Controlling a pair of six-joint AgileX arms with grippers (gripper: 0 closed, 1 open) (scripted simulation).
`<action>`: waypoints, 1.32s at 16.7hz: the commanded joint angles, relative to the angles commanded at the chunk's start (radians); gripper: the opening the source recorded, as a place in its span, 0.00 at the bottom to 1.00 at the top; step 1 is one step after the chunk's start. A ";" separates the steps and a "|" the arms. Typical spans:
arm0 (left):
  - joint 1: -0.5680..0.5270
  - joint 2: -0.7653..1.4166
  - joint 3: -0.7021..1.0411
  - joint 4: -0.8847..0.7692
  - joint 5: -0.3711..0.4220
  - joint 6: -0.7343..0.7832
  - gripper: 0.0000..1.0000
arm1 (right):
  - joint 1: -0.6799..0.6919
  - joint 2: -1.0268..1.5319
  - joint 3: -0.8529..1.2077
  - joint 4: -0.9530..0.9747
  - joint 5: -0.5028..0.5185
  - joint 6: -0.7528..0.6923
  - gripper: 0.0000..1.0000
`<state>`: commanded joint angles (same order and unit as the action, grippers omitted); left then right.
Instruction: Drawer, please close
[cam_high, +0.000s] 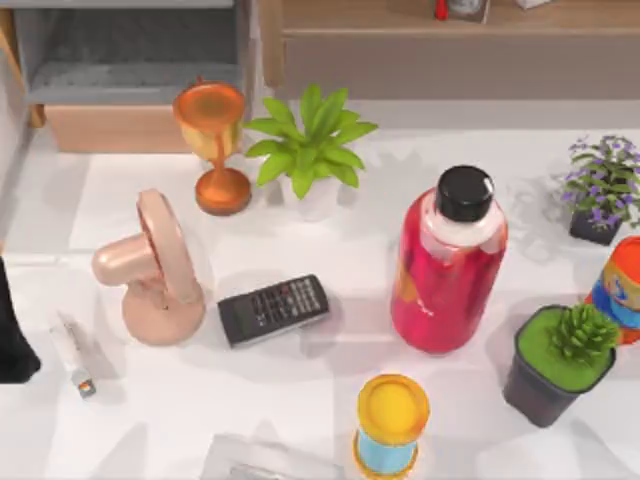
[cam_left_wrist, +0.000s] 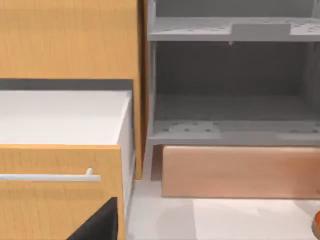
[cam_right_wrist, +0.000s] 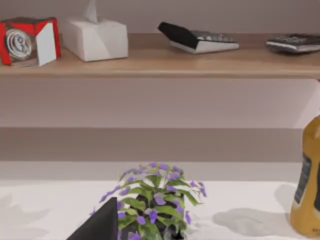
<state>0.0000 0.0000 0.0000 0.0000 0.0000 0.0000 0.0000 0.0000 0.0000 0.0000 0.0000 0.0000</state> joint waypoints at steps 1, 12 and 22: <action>0.000 0.000 0.000 0.000 0.000 0.000 1.00 | 0.000 0.000 0.000 0.000 0.000 0.000 1.00; -0.324 0.498 0.215 0.296 -0.321 0.008 1.00 | 0.000 0.000 0.000 0.000 0.000 0.000 1.00; -0.510 0.798 0.338 0.466 -0.506 0.013 1.00 | 0.000 0.000 0.000 0.000 0.000 0.000 1.00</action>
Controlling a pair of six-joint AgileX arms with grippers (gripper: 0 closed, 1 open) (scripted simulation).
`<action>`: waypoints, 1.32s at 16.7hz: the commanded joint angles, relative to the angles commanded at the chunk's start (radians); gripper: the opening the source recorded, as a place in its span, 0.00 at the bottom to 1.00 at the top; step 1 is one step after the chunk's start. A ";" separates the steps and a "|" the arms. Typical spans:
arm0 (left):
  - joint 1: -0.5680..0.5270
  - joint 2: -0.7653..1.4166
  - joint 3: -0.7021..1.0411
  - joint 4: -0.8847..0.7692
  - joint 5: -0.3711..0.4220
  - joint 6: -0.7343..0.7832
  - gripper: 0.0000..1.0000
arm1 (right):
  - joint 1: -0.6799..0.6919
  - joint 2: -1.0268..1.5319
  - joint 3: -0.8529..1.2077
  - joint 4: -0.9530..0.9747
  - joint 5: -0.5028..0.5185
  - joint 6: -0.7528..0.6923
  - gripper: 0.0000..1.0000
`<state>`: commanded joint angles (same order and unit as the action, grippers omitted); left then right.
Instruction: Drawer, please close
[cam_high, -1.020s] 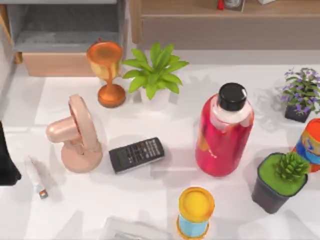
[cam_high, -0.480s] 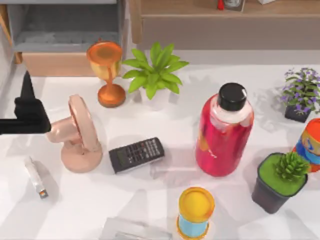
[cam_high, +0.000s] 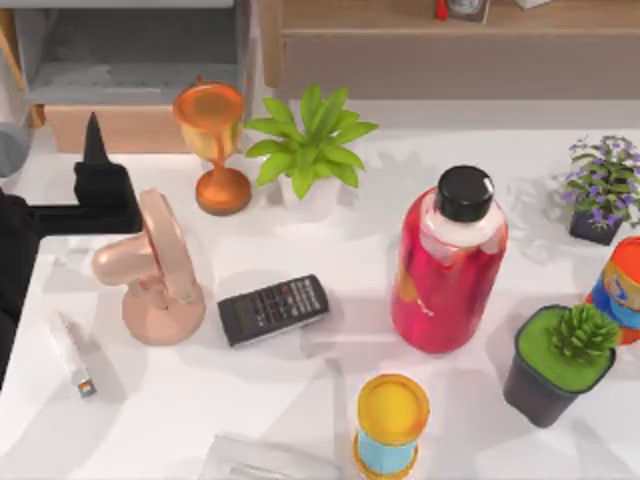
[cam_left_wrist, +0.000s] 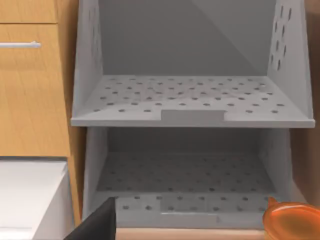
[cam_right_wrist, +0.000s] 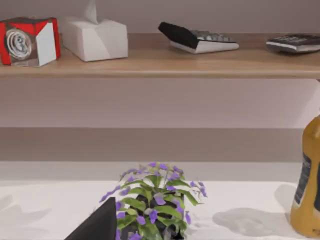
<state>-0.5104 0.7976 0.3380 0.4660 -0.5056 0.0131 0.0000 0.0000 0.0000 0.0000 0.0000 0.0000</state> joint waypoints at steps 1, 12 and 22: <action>0.004 -0.004 -0.004 -0.002 0.002 0.000 1.00 | 0.000 0.000 0.000 0.000 0.000 0.000 1.00; 0.382 0.352 -0.063 0.293 0.387 0.473 1.00 | 0.000 0.000 0.000 0.000 0.000 0.000 1.00; 1.007 0.965 -0.019 0.839 1.029 1.274 1.00 | 0.000 0.000 0.000 0.000 0.000 0.000 1.00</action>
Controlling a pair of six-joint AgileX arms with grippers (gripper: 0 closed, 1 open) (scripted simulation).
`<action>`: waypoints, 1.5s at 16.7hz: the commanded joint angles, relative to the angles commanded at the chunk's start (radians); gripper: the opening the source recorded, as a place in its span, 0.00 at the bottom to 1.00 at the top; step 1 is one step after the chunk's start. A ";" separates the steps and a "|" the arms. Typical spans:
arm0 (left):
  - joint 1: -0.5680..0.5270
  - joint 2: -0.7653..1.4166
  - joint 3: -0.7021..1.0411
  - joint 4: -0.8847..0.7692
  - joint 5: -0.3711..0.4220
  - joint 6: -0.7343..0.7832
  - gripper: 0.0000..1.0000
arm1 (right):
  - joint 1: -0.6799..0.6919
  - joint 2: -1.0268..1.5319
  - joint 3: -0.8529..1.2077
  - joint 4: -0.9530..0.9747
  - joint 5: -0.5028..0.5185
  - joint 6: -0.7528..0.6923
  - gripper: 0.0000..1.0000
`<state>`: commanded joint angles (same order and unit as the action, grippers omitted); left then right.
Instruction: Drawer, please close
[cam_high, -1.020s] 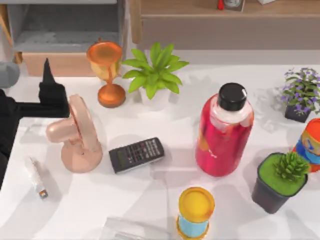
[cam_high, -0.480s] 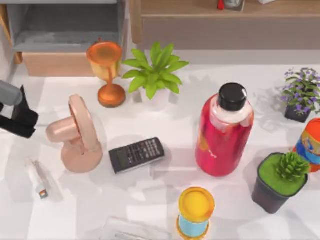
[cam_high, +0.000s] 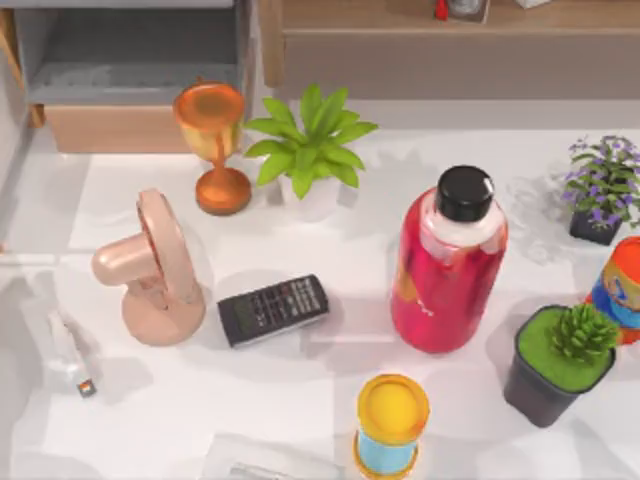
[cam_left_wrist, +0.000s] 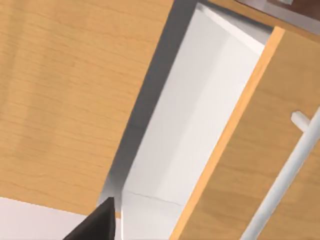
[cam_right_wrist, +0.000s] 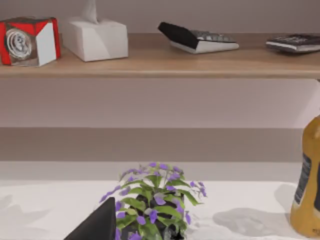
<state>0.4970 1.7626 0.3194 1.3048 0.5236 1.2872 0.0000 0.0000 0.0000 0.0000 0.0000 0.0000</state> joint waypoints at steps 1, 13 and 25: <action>0.048 0.049 0.019 0.049 0.052 0.065 1.00 | 0.000 0.000 0.000 0.000 0.000 0.000 1.00; 0.216 0.227 0.119 0.232 0.233 0.303 1.00 | 0.000 0.000 0.000 0.000 0.000 0.000 1.00; 0.162 0.260 0.196 0.190 0.178 0.302 0.77 | 0.000 0.000 0.000 0.000 0.000 0.000 1.00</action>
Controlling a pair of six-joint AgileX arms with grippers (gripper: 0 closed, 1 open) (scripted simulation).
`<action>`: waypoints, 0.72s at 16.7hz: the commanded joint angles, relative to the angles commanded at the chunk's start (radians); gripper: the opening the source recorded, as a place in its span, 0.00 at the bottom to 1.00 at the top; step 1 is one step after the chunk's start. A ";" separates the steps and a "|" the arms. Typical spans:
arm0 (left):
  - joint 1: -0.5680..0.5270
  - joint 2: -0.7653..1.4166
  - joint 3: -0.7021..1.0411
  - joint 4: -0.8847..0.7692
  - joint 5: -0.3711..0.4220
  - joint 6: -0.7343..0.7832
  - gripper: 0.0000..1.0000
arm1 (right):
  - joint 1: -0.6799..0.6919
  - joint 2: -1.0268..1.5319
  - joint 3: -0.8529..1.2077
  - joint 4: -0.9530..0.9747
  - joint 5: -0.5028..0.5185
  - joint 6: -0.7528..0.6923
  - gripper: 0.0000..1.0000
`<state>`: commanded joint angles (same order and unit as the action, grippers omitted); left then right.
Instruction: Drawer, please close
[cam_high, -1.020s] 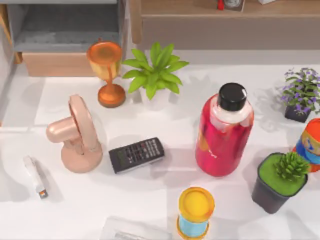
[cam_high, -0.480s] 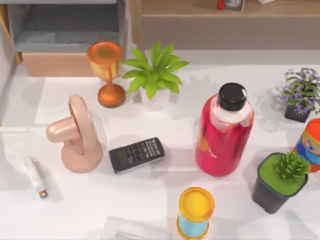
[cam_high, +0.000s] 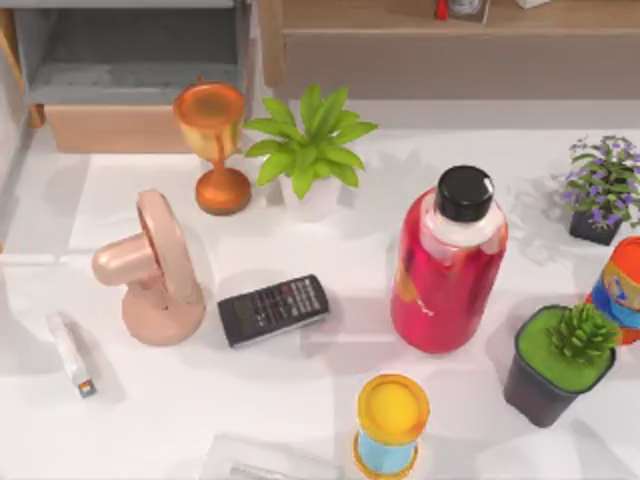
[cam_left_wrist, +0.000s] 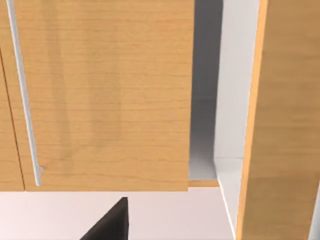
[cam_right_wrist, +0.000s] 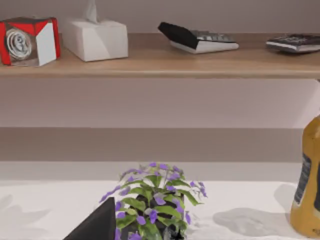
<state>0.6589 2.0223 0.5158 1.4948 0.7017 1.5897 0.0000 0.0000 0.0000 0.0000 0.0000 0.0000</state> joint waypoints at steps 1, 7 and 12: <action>0.000 0.000 0.000 0.000 0.000 0.000 0.70 | 0.000 0.000 0.000 0.000 0.000 0.000 1.00; 0.000 0.000 0.000 0.000 0.000 0.000 0.25 | 0.000 0.000 0.000 0.000 0.000 0.000 1.00; 0.000 0.000 0.000 0.000 0.000 0.000 0.00 | 0.000 0.000 0.000 0.000 0.000 0.000 1.00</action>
<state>0.6589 2.0223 0.5158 1.4948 0.7017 1.5897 0.0000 0.0000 0.0000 0.0000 0.0000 0.0000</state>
